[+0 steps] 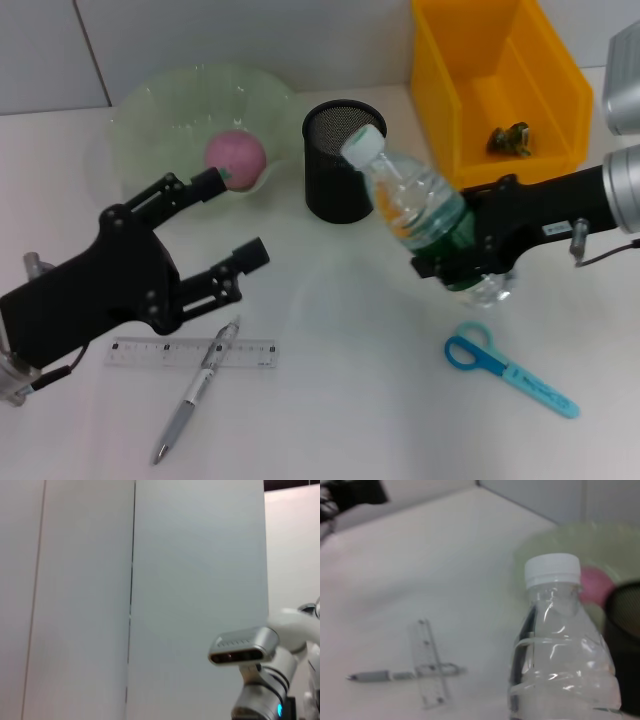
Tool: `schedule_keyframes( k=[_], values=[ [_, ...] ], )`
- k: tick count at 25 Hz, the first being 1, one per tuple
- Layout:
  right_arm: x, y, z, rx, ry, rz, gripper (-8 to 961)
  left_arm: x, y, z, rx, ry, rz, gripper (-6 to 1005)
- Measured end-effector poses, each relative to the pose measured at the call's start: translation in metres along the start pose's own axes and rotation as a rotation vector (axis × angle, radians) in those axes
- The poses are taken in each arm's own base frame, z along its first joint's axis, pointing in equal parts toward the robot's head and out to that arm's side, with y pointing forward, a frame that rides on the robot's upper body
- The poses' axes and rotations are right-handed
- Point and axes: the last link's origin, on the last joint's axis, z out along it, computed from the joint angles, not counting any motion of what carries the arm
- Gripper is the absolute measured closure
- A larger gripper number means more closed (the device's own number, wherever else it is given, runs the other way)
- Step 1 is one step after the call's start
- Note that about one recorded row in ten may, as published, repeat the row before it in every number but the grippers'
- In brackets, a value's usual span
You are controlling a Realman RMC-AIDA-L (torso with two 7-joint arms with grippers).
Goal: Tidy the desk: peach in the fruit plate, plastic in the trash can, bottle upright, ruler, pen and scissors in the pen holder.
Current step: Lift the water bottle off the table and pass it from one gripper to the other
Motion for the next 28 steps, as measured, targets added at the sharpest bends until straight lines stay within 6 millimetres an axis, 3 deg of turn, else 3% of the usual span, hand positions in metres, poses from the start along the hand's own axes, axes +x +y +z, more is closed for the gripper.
schedule_keyframes(
  k=[6, 13, 28],
  values=[
    [0.008, 0.011, 0.017, -0.097, -0.134, -0.114, 181, 0.005, -0.005, -0.004, 0.065, 0.083, -0.041, 177],
    [0.019, 0.019, 0.023, -0.123, -0.24, -0.219, 180, 0.005, -0.017, -0.01, 0.147, 0.127, -0.134, 178],
    [0.017, 0.022, 0.026, -0.123, -0.378, -0.223, 181, 0.001, -0.012, -0.005, 0.099, 0.095, -0.155, 178]
  ],
)
